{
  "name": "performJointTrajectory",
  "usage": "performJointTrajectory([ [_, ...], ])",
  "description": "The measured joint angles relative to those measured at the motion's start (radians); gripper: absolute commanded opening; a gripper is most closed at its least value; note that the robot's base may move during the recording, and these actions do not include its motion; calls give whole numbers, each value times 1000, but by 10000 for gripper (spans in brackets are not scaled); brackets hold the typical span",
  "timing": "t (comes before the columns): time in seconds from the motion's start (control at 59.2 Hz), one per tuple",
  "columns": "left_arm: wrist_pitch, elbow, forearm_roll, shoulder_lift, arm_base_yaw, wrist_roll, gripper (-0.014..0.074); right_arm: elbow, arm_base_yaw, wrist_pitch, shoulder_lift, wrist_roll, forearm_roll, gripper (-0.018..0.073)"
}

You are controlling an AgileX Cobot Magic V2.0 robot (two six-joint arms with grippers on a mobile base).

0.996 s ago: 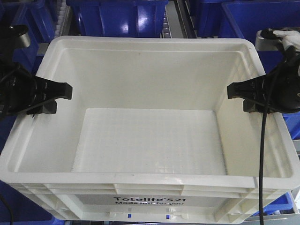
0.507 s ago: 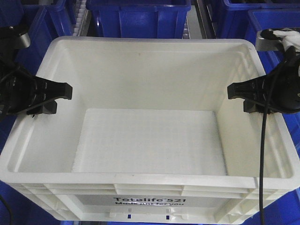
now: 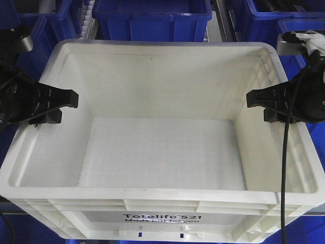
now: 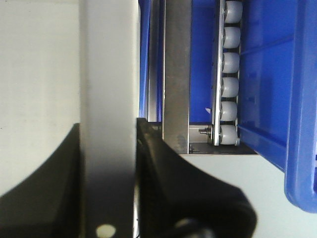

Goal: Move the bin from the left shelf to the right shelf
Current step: 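Carry the crate with both grippers up to the other shelf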

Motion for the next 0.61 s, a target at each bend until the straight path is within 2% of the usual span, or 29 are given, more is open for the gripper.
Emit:
performJointTrajectory([
  [0.608,-1,0,0,0,0,0,-6,0,0,0,0,0,-1,0],
])
